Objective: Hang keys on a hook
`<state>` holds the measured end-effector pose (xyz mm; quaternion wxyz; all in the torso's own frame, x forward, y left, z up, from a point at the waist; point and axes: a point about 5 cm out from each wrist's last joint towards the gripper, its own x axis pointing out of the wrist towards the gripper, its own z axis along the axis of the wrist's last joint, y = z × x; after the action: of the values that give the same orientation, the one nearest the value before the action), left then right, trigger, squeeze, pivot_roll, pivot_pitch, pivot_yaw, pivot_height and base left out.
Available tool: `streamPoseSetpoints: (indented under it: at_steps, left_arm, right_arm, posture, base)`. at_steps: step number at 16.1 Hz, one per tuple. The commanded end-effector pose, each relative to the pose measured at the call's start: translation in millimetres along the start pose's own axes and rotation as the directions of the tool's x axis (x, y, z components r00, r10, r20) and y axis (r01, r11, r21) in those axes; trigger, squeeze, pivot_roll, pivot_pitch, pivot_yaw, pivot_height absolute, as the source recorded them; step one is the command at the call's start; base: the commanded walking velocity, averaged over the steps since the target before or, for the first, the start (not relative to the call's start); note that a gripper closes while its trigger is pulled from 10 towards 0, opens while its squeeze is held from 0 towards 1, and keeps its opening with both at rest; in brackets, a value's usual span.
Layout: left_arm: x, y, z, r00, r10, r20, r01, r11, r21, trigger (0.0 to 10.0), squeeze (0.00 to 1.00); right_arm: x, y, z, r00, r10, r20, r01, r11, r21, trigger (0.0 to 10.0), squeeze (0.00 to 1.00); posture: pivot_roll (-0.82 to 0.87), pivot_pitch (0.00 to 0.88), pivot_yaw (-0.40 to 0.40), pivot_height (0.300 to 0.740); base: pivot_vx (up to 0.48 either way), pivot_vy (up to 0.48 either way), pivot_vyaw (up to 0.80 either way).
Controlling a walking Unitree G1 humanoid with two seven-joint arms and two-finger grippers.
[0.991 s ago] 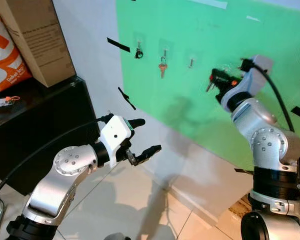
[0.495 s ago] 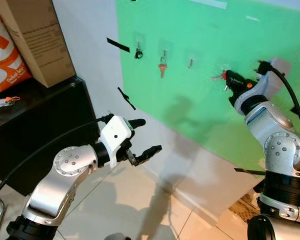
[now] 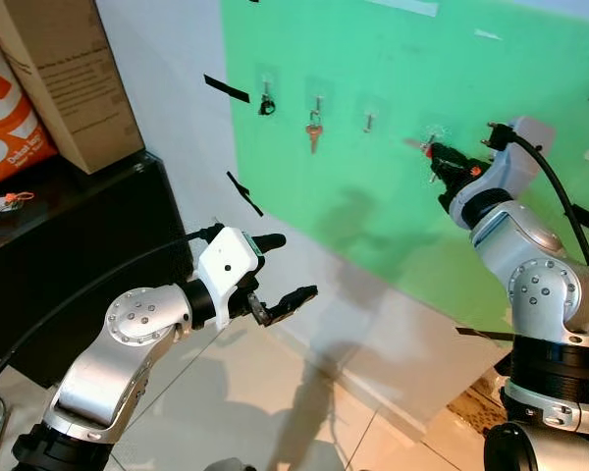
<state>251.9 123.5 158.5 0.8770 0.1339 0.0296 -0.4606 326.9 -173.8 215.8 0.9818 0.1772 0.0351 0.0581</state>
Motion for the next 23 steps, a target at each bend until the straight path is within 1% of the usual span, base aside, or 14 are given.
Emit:
streamPoseSetpoints:
  at_steps: [1,5,8,10,14,16,19,21,23]
  left_arm:
    - [-1.7,0.9,3,1.0,0.005,-0.002,-0.005,1.0,0.012,10.0,0.0]
    - [-0.5,1.8,3,1.0,0.006,0.001,-0.006,1.0,0.014,10.0,0.0]
    - [0.8,2.3,4,1.0,0.005,0.005,-0.005,1.0,0.017,10.0,0.0]
    - [0.6,2.1,4,1.0,0.004,0.006,-0.004,1.0,0.017,10.0,0.0]
    - [0.9,1.4,4,1.0,0.001,0.008,-0.001,1.0,0.017,10.0,0.0]
    - [0.8,1.2,4,1.0,-0.001,0.01,0.001,1.0,0.017,10.0,0.0]
    - [0.3,-0.1,4,1.0,-0.005,0.009,0.005,1.0,0.016,10.0,0.0]
    - [0.2,-0.1,3,1.0,-0.004,0.009,0.004,1.0,0.015,10.0,0.0]
    - [0.7,0.4,4,1.0,-0.001,0.01,0.001,1.0,0.016,10.0,0.0]
  right_arm:
    - [0.8,11.2,9,0.998,0.052,0.038,-0.052,0.999,-0.006,10.0,0.0]
    - [-0.4,19.2,18,0.991,0.104,0.087,-0.104,0.995,0.0,10.0,0.0]
    - [-1.4,22.0,15,0.989,0.13,0.072,-0.128,0.991,-0.032,10.0,0.0]
    - [-3.2,28.0,13,0.982,0.176,0.062,-0.173,0.984,-0.042,10.0,0.0]
    - [-1.5,27.7,11,0.984,0.169,0.052,-0.168,0.985,-0.036,10.0,0.0]
    - [0.5,30.1,8,0.982,0.185,0.033,-0.184,0.982,-0.035,10.0,0.0]
    - [1.5,32.6,-5,0.977,0.205,-0.065,-0.209,0.976,-0.062,10.0,0.0]
    - [1.6,30.1,-9,0.979,0.186,-0.079,-0.192,0.979,-0.068,10.0,0.0]
    - [3.0,27.1,-7,0.984,0.164,-0.065,-0.17,0.981,-0.094,10.0,0.0]
  posture:
    - [-0.05,0.0,0.007,0.74]
    - [-0.05,0.0,0.01,0.74]
    - [-0.05,0.0,0.009,0.74]
    - [-0.05,0.0,0.009,0.74]
    - [-0.05,0.0,0.004,0.74]
    - [-0.05,0.0,0.003,0.74]
    - [-0.05,0.0,-0.003,0.74]
    - [-0.05,0.0,-0.003,0.74]
    - [-0.05,0.0,-0.004,0.74]
  base:
    - [0.0,0.0,0.0]
    - [0.0,0.0,0.0]
    - [0.0,0.0,0.0]
    - [0.0,0.0,0.0]
    - [0.0,0.0,0.0]
    - [0.0,0.0,0.0]
    - [0.0,0.0,0.0]
    - [0.0,0.0,0.0]
    - [0.0,0.0,0.0]
